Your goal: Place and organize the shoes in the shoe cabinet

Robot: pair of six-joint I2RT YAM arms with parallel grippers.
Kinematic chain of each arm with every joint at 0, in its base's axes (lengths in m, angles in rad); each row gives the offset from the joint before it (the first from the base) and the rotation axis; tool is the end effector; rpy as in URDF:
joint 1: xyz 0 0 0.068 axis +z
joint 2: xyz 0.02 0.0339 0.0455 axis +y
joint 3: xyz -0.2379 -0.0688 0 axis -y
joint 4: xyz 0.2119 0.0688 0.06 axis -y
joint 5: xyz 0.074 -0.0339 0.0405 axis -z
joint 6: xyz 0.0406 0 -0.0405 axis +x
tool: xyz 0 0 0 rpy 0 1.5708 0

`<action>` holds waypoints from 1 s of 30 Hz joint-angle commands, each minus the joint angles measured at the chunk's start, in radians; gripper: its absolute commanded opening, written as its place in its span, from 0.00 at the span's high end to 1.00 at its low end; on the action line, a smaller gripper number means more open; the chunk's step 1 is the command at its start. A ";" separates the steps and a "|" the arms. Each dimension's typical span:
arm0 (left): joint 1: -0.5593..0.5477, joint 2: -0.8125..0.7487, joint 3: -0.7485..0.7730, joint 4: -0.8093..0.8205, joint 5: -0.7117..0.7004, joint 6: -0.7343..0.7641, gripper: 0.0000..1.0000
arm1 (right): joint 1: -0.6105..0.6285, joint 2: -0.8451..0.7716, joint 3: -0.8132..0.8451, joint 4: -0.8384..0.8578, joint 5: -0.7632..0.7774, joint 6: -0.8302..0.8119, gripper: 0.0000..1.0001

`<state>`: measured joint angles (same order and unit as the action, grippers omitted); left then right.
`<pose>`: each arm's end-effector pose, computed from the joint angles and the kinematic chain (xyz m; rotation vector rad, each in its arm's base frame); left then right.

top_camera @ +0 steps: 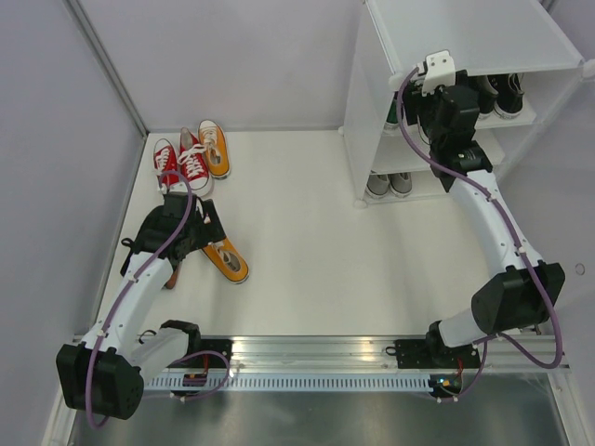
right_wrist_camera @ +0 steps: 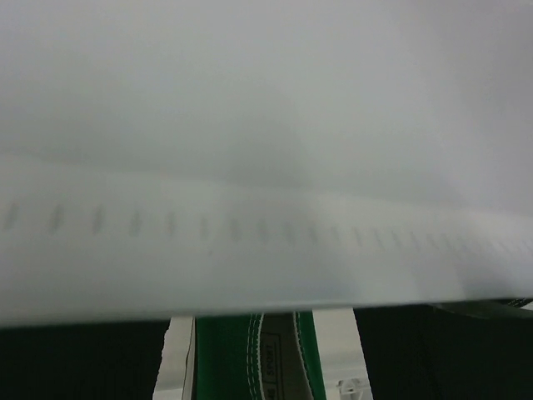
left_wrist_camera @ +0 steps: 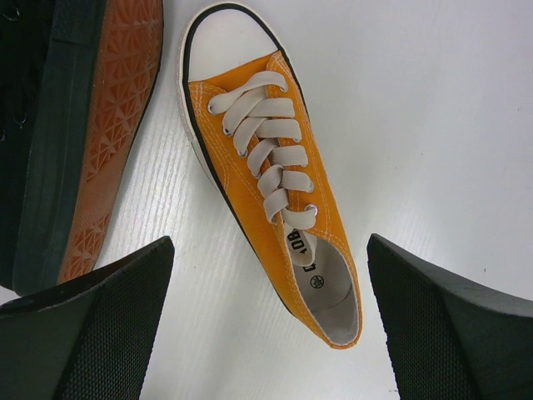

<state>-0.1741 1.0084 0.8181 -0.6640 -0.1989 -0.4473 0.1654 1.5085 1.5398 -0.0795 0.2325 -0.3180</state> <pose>0.1859 -0.0245 0.2478 -0.4159 2.3670 -0.0467 0.3255 0.0449 0.4121 -0.2122 1.6124 -0.3056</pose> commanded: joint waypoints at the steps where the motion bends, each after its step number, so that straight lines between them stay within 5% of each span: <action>1: 0.005 -0.008 0.001 0.024 0.015 0.036 0.00 | 0.003 -0.057 -0.076 0.193 -0.036 -0.104 0.17; 14: 0.005 -0.008 0.001 0.027 0.021 0.039 0.00 | 0.002 -0.117 -0.155 0.261 -0.007 -0.188 0.14; 30: 0.005 -0.002 0.001 0.027 0.030 0.042 0.00 | 0.002 -0.332 -0.210 0.049 -0.030 0.132 0.13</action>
<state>-0.1741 1.0077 0.8177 -0.6636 -0.1776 -0.4461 0.1677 1.2205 1.3415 0.0441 0.2066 -0.3164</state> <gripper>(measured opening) 0.994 0.866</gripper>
